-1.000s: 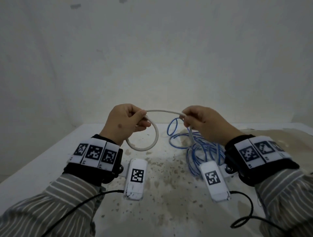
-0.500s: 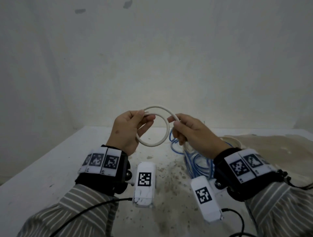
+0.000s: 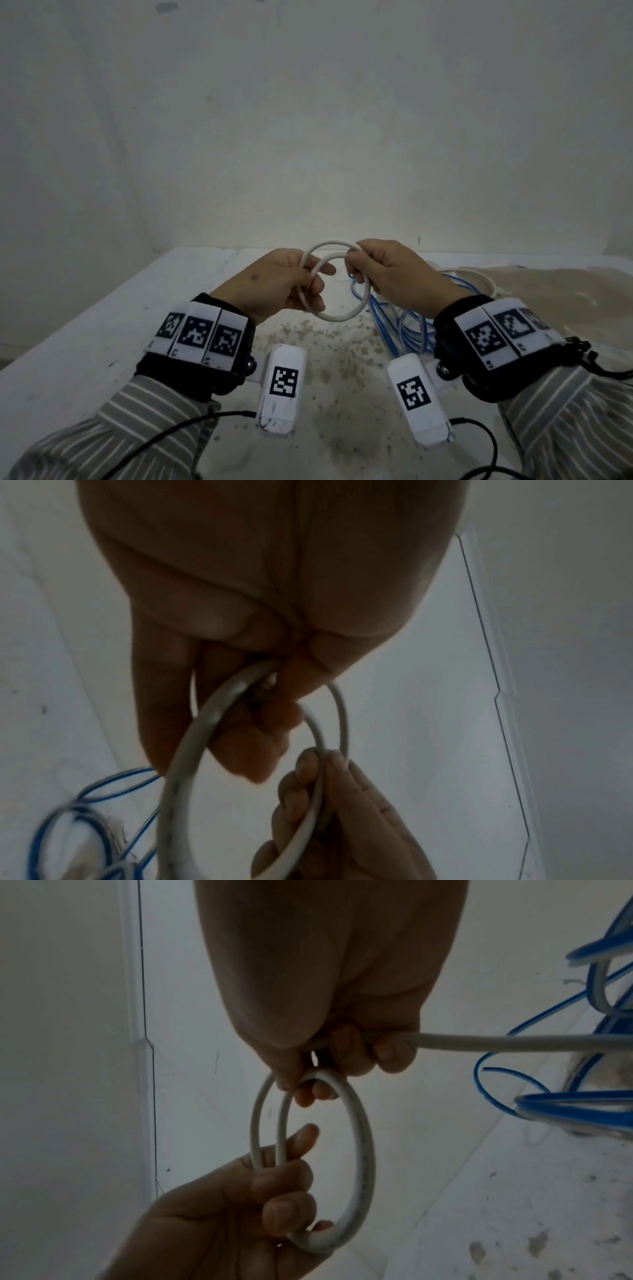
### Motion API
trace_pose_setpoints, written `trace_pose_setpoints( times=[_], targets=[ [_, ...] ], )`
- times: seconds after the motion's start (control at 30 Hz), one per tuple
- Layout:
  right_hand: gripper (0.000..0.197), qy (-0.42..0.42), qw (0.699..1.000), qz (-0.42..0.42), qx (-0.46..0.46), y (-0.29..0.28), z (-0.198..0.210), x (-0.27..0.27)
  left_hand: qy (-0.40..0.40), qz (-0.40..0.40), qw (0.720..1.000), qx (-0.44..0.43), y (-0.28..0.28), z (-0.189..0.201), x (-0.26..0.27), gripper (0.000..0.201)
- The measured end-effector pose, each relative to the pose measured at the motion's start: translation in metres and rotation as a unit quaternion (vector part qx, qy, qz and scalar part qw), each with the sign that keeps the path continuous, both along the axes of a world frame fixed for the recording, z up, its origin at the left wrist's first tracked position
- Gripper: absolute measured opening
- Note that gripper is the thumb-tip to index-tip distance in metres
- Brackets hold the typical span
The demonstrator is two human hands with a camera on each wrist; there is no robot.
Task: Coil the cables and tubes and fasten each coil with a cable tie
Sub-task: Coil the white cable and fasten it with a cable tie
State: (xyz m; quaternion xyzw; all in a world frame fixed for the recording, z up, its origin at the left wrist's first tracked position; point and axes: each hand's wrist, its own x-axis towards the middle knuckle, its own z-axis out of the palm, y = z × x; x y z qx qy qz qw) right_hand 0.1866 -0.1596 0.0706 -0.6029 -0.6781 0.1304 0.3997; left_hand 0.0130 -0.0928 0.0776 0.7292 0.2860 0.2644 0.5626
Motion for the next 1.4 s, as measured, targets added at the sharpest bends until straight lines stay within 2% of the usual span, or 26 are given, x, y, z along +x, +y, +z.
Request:
trace_pose_setpoints(
  times=[0.13,0.2,0.27,0.37,0.5,0.6,0.73,0.8,0.9,0.97,1.03,1.13,1.27,1.4],
  targets=[
    [0.03,0.052,0.998,0.005,0.023,0.001,0.003,0.0,-0.03,-0.019,0.996,-0.078,-0.004,0.0,-0.004,0.026],
    [0.029,0.078,0.996,0.005,0.038,-0.001,0.006,0.004,-0.042,-0.017,0.995,-0.092,-0.002,-0.004,-0.007,0.038],
    [0.028,0.054,0.997,-0.002,0.054,-0.002,0.012,0.011,-0.034,-0.012,0.998,-0.06,-0.001,-0.011,-0.009,0.039],
    [0.027,0.002,0.997,-0.034,0.071,-0.004,0.02,0.021,0.003,-0.045,0.999,0.005,0.0,-0.021,-0.016,0.026],
    [0.025,-0.003,0.995,-0.062,0.084,-0.005,0.025,0.035,0.001,-0.049,0.998,0.049,0.007,-0.028,-0.035,0.026],
    [0.024,0.01,0.998,-0.042,0.054,-0.001,0.019,0.031,-0.003,-0.017,0.997,0.075,0.01,-0.027,-0.045,0.025],
    [0.023,0.085,0.996,0.012,-0.032,0.009,0.011,0.014,-0.011,0.059,0.995,0.077,0.011,-0.027,-0.044,0.03],
    [0.032,0.062,0.997,0.023,-0.044,0.009,0.013,0.007,0.002,0.06,0.995,0.082,0.01,-0.027,-0.042,0.03],
    [0.042,0.029,0.999,0.041,0.012,0.006,0.022,-0.008,0.04,0.047,0.993,0.105,0.009,-0.027,-0.04,0.031],
    [0.029,0.024,0.997,0.065,0.044,0.005,0.029,-0.02,0.055,0.044,0.991,0.118,0.006,-0.026,-0.035,0.031],
    [0.019,-0.025,0.996,0.082,0.029,0.005,0.033,-0.031,0.045,0.05,0.99,0.123,0.003,-0.023,-0.031,0.03],
    [0.026,-0.118,0.99,0.073,0.003,0.01,0.026,-0.038,-0.004,0.075,0.992,0.099,0.003,-0.019,-0.031,0.03],
    [0.025,-0.079,0.994,0.078,0.004,0.011,0.019,-0.037,-0.045,0.051,0.997,0.041,0.001,-0.02,-0.036,0.032],
    [0.023,-0.05,0.991,0.123,-0.018,0.009,0.016,-0.036,-0.017,-0.016,1.0,-0.006,-0.001,-0.015,-0.04,0.028]
  ],
)
